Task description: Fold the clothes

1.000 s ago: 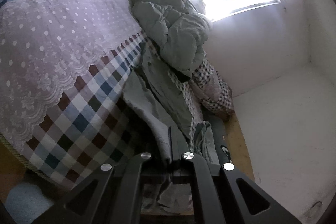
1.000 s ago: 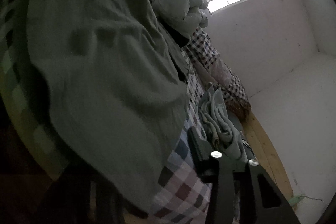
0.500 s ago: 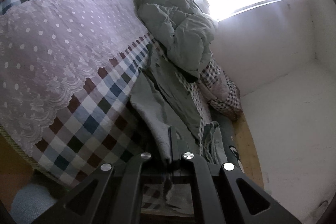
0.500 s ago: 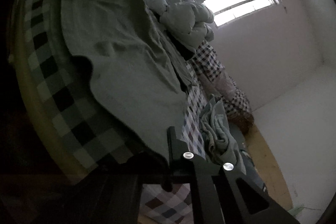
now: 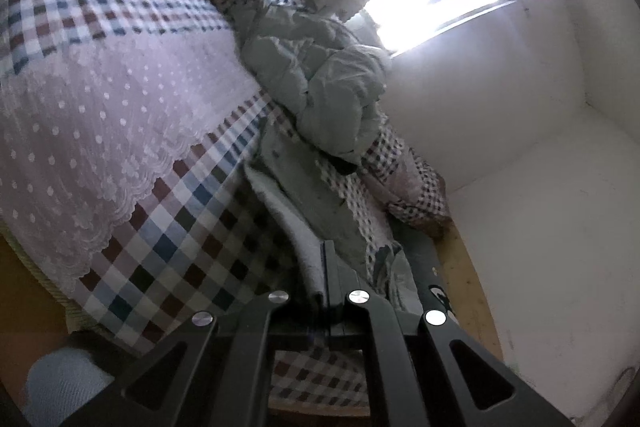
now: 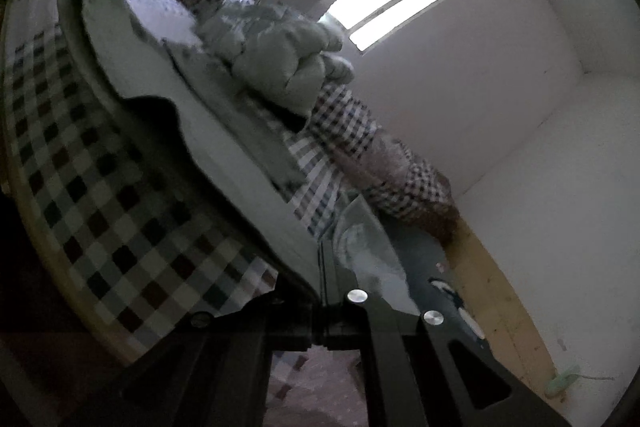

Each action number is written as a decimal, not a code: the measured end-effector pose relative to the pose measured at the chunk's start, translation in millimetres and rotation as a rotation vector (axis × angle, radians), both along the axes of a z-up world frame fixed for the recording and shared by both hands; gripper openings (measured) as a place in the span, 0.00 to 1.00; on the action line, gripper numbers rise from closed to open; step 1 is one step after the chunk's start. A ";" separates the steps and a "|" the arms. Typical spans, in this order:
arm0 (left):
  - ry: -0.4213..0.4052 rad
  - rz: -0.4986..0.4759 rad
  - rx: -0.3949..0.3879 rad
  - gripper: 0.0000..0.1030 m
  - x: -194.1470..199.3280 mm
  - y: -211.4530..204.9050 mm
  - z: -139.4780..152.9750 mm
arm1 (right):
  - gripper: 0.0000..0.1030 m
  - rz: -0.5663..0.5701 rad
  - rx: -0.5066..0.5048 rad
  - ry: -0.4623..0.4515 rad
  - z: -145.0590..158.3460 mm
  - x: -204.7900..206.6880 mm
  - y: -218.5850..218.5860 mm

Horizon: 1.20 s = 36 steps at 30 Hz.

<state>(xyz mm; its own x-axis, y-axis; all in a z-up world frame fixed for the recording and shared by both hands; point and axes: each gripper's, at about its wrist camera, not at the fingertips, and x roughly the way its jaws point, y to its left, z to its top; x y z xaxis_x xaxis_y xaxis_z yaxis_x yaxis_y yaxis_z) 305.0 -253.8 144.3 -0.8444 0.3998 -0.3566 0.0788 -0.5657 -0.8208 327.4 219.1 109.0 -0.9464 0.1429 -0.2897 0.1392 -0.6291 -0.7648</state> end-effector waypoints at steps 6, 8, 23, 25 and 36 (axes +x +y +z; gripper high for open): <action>0.053 -0.019 -0.007 0.00 33.2 4.0 28.2 | 0.00 0.008 -0.017 0.019 29.4 30.0 2.2; 0.082 -0.020 0.003 0.00 47.8 2.9 39.8 | 0.00 0.007 -0.028 0.030 41.2 42.9 2.6; 0.197 -0.042 -0.017 0.00 66.3 -1.2 112.4 | 0.00 -0.018 -0.107 0.116 135.2 96.8 4.0; 0.166 -0.042 -0.013 0.00 45.9 -2.5 112.0 | 0.00 -0.016 -0.112 0.099 135.9 85.9 2.8; 0.030 -0.037 -0.077 0.00 -117.2 -2.8 113.6 | 0.00 -0.002 -0.165 -0.037 143.8 -39.5 1.3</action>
<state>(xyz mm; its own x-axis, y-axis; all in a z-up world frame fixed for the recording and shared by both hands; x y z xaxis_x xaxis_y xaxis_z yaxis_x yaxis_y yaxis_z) 187.9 -256.6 257.9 -0.8403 0.4035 -0.3622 0.0325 -0.6293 -0.7765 287.9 220.3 252.8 -0.9346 0.0920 -0.3437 0.1641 -0.7458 -0.6457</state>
